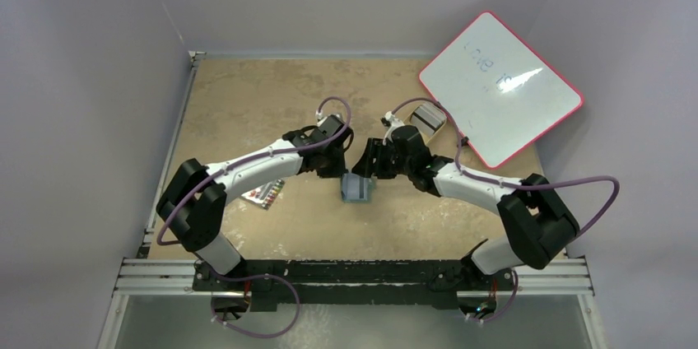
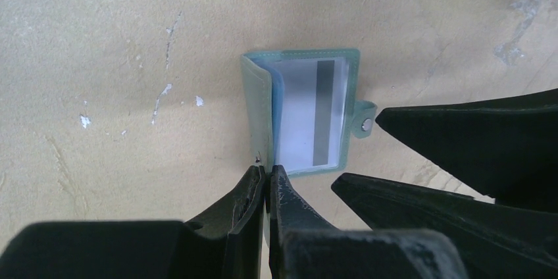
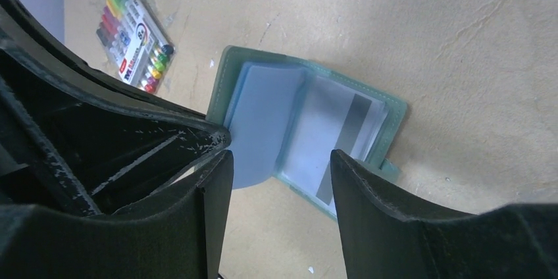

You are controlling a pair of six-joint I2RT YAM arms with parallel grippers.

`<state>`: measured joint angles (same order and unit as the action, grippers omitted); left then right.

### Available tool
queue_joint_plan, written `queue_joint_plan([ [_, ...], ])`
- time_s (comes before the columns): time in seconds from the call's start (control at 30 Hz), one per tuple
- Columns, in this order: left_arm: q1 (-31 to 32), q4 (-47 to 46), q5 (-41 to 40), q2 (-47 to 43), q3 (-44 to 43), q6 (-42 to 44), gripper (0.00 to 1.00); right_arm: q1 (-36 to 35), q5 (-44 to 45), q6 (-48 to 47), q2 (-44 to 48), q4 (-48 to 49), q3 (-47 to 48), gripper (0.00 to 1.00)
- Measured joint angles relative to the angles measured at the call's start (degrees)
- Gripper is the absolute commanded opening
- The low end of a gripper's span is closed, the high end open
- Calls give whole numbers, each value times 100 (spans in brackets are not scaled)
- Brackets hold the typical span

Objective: Put the credit cards into the card holder
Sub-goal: Turn over the card slot in the card holder, then pick up the credit card from the storage box.

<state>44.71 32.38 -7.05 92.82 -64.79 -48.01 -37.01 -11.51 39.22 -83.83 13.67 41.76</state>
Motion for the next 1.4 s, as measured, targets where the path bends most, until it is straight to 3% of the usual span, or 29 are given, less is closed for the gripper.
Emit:
queue_joint_plan([
  [0.37,-111,-1008,544,-155,549,-87,0,26,804,-841,315,-970,385,59],
  [0.67,-507,-1241,951,-387,922,-33,0,389,1357,-1692,354,-1399,911,59],
  [0.87,-671,-1154,931,-450,1045,144,13,636,1692,-2295,179,-1665,1401,60],
  [1.23,-844,-1038,964,-476,1222,417,28,1130,2277,-3259,-251,-2061,2087,65],
  [1.33,-870,-1069,1043,-476,1246,422,28,1202,2463,-3480,-492,-2133,2214,68],
  [1.4,-870,-1095,1099,-476,1255,424,19,1233,2629,-3606,-728,-2194,2341,69],
])
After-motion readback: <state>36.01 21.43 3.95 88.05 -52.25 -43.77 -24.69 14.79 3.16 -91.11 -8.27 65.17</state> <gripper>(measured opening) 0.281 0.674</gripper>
